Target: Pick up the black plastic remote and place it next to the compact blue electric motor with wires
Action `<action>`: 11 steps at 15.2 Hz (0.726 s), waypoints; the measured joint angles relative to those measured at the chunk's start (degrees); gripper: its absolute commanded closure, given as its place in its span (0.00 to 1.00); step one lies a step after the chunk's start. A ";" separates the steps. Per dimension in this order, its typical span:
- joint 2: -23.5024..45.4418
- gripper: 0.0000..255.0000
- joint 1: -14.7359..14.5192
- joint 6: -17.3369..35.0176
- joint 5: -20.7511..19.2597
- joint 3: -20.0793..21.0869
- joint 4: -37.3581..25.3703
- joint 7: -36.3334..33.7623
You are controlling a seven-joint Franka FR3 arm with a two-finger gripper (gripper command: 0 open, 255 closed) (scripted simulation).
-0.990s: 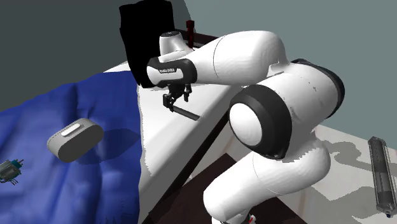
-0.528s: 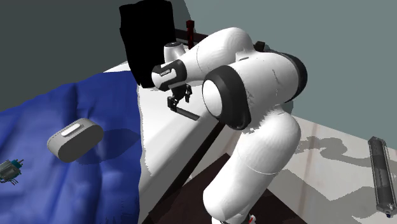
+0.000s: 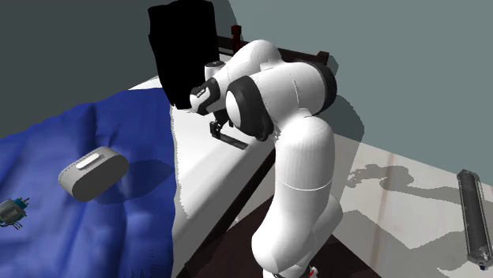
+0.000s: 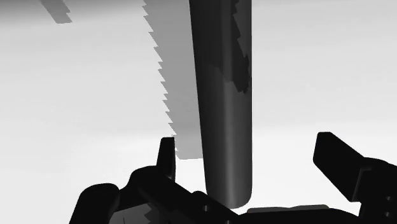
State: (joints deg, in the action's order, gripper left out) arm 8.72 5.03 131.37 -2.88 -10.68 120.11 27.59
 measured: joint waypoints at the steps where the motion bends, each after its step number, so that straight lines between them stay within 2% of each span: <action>1: 0.80 0.00 0.10 0.59 0.16 0.00 -0.22 0.26; 6: 3.59 0.00 0.44 4.17 0.71 0.03 0.60 0.80; 11: 4.33 0.00 0.57 5.01 0.87 0.02 0.69 0.99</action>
State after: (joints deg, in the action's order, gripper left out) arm 13.05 5.60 136.39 -2.01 -10.66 120.80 28.59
